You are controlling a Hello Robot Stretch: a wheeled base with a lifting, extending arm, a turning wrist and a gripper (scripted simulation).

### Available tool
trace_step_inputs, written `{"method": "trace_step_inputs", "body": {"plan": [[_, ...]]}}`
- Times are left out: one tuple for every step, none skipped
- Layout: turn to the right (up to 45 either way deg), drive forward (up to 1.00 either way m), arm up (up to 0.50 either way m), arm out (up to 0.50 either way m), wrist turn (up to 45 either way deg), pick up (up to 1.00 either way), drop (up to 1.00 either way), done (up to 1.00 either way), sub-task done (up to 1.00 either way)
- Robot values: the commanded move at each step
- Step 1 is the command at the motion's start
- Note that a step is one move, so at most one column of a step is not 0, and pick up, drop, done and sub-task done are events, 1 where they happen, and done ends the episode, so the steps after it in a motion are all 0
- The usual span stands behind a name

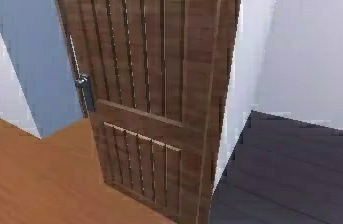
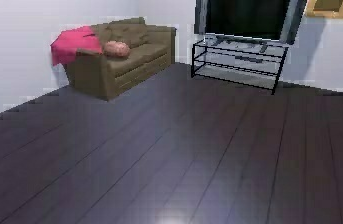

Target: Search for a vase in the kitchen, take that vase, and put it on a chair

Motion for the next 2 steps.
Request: {"method": "trace_step_inputs", "body": {"plan": [[30.0,0.0,0.0,0.0,0.0,0.0,0.0,0.0,0.0],[0.0,0.05,0.0,0.0,0.0,0.0,0.0,0.0,0.0]]}}
